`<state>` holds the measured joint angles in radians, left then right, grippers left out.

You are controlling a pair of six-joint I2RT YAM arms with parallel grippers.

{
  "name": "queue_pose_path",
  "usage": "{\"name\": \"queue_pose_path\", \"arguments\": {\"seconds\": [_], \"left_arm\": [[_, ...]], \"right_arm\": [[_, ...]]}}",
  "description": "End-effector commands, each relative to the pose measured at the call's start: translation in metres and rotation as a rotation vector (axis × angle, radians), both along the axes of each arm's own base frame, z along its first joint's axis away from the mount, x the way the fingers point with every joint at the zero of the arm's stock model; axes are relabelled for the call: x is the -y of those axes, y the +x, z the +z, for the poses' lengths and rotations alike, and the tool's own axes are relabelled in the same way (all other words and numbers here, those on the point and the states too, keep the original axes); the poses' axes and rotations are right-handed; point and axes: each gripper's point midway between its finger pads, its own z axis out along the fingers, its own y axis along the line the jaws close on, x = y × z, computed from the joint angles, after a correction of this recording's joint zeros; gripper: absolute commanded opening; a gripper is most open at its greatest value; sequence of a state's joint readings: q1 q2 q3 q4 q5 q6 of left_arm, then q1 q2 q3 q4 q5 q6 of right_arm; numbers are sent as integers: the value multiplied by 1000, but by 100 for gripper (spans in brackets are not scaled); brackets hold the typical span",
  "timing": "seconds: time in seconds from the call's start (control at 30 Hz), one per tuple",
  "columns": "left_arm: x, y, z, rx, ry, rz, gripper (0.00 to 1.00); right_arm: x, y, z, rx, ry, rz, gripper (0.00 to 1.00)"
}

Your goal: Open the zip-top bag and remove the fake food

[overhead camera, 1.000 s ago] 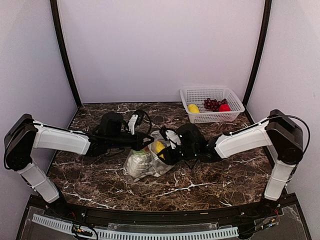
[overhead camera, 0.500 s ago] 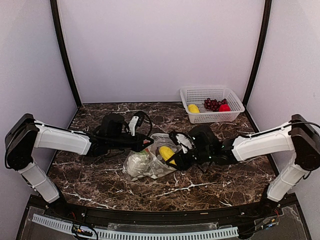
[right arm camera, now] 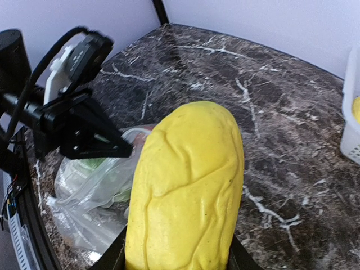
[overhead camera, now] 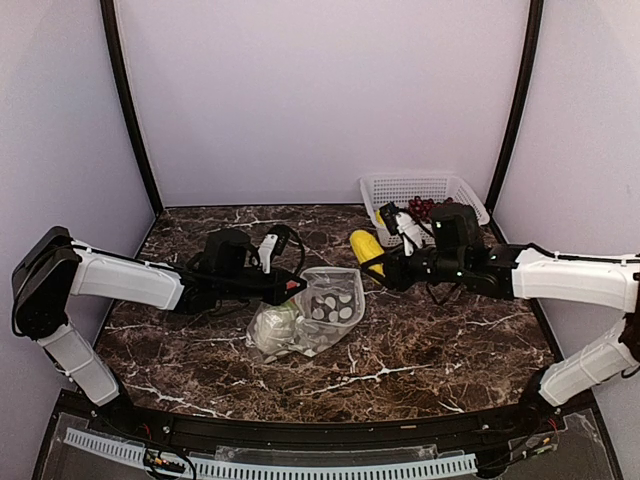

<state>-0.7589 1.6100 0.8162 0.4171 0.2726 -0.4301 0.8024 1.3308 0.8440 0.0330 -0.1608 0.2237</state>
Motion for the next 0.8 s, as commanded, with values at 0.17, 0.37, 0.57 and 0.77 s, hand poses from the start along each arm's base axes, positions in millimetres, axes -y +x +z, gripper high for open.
{"name": "queue_pose_path", "arguments": {"seconds": [0.17, 0.37, 0.57, 0.77], "left_arm": [[-1, 1, 2, -4, 5, -2, 1], [0, 1, 1, -9, -1, -4, 1], [-2, 1, 0, -8, 2, 5, 1], [-4, 1, -2, -12, 6, 9, 1]], "right_arm": [[61, 92, 65, 162, 49, -186, 27], [109, 174, 69, 219, -22, -333, 28], [134, 250, 42, 187, -88, -395, 28], [145, 314, 0, 120, -109, -415, 29]]}}
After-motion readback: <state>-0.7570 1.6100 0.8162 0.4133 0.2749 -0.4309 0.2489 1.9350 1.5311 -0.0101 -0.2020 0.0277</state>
